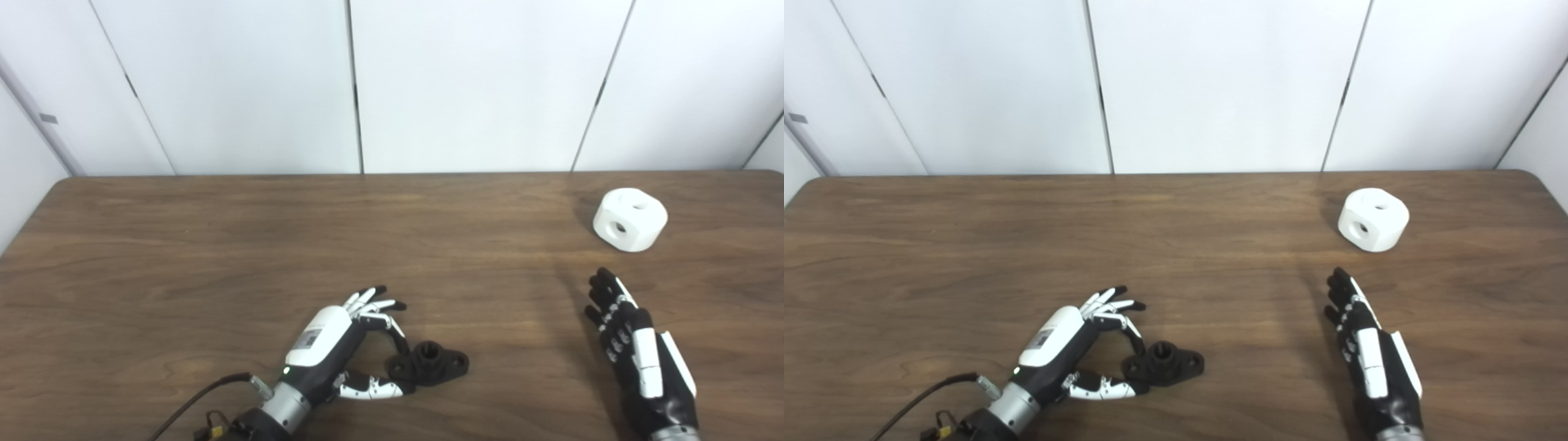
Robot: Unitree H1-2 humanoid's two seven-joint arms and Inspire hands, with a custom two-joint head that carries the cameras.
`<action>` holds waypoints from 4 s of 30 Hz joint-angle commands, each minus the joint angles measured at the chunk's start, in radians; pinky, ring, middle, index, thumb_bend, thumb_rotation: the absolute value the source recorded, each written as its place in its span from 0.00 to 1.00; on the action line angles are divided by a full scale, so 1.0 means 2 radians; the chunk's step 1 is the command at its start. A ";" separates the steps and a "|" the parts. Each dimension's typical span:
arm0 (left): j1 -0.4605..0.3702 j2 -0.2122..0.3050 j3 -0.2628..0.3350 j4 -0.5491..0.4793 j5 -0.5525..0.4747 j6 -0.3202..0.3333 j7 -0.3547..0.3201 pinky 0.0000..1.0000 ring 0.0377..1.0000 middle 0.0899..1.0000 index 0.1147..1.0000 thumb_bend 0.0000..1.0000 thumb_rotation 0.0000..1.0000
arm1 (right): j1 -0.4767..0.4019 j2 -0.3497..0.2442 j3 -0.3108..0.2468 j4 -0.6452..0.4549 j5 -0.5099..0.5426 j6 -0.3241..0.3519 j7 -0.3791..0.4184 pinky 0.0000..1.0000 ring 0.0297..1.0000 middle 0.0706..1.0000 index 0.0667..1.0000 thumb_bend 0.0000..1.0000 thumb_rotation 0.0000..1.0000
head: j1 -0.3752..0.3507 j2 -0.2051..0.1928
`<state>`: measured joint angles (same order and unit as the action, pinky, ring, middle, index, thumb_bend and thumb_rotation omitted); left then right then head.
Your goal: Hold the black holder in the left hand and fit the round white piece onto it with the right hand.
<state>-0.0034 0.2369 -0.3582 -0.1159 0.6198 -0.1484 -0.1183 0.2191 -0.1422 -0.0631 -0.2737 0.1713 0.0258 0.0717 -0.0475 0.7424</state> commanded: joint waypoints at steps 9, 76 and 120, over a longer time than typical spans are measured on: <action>0.002 -0.005 -0.006 -0.004 0.028 -0.003 0.007 1.00 0.99 0.84 0.42 0.51 0.06 | 0.007 0.008 -0.003 -0.023 0.006 -0.003 -0.002 0.95 0.97 0.95 0.94 0.67 0.98 | -0.016 0.003; 0.016 0.020 0.024 0.026 0.005 -0.043 0.018 1.00 0.95 0.83 0.42 0.51 0.06 | -0.339 -0.191 0.052 0.130 -0.436 0.222 0.078 0.81 0.94 0.88 0.91 0.93 0.47 | -0.135 -0.045; 0.023 0.008 0.022 -0.011 0.006 -0.013 0.005 1.00 0.94 0.82 0.42 0.51 0.06 | -0.467 -0.134 0.029 0.190 -0.770 0.222 0.360 0.76 0.90 0.86 0.83 0.96 0.40 | -0.117 -0.020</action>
<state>0.0328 0.2450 -0.3165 -0.1176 0.6249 -0.1858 -0.1007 -0.6560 -0.3838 -0.0013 0.1231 -1.3431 0.4689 0.7920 -0.2823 0.7025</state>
